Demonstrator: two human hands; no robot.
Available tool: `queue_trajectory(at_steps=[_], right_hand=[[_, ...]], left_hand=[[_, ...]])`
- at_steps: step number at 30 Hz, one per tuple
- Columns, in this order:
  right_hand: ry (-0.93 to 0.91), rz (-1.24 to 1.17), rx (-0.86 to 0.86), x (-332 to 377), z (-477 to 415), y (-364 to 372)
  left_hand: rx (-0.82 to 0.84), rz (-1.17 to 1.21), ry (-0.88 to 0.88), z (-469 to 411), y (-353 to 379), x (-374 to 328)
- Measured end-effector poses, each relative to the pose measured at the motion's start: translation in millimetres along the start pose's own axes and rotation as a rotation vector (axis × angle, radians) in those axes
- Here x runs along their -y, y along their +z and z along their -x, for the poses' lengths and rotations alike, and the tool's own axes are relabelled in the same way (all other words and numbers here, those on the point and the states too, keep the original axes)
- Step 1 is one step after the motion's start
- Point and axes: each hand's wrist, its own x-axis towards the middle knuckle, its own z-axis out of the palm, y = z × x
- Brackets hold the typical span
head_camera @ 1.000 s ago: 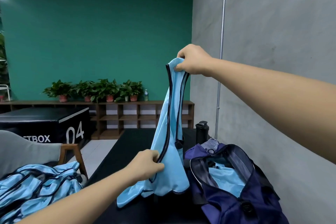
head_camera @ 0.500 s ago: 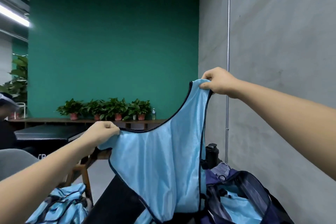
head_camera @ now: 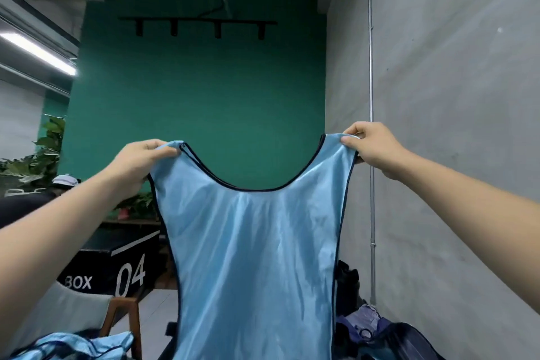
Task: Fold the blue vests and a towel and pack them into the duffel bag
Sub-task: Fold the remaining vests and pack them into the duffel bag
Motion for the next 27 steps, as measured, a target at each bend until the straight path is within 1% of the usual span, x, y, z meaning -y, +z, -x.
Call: queue_trajectory(at_steps=[3,8,12,16,21,27], right_hand=[[0.007,-0.078,-0.007,17,-1,-7],[-0.048,-0.125,-0.053,43,-2,-19],[-0.085,-0.118,-0.063,56,-6,-26],[-0.102,-0.107,-0.052,59,-7,-27],[-0.05,-0.086,-0.032,35,-7,-12],[0.058,-0.001,0.089,-44,-1,53]], left_hand=[[-0.004,0.088,0.029,-7,-6,-24],[0.004,0.17,0.091,-9,-13,-58],[0.009,0.175,0.108,-7,-15,-80],[-0.008,0.155,0.137,-6,-16,-87],[0.029,0.129,0.081,-10,-10,-61],[0.049,0.014,-0.08,-21,9,32]])
